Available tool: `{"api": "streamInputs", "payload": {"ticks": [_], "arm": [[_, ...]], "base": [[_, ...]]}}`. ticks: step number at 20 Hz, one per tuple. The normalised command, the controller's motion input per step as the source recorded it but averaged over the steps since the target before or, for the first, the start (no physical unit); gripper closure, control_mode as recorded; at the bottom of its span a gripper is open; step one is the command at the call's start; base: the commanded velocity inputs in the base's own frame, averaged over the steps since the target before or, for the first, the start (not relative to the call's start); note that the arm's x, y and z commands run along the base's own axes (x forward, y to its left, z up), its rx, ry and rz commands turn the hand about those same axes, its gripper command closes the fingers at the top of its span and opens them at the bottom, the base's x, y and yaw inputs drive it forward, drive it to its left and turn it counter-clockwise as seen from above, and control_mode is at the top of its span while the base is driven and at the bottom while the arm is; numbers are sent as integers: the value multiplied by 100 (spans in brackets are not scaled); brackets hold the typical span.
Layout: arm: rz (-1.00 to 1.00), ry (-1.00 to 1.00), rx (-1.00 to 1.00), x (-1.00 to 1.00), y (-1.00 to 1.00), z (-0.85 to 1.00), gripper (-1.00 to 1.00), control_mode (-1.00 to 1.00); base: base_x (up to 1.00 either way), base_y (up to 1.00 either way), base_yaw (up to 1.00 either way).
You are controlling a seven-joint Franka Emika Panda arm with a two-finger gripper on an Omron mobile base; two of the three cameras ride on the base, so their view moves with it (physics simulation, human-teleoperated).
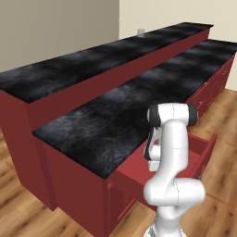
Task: Take a straw from the drawer in front and place it inside the glass cup on the dining counter.
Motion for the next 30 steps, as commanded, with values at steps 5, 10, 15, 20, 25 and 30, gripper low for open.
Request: {"api": "streamInputs", "payload": {"ticks": [5,10,15,20,25,30], "arm": [[0,-5,-2,-31,0,-38,-100,-100],[0,-2,-3,-63,-5,-39,100,-100],[0,-4,0,-77,-18,-22,100,-100],[0,-3,0,-66,-14,-3,100,-100],[0,-19,0,-66,-9,41,100,-100],[0,-45,0,-64,0,100,100,-100]], "base": [[0,0,0],[0,0,0],[0,0,0],[0,0,0],[0,0,0],[0,0,0]]}}
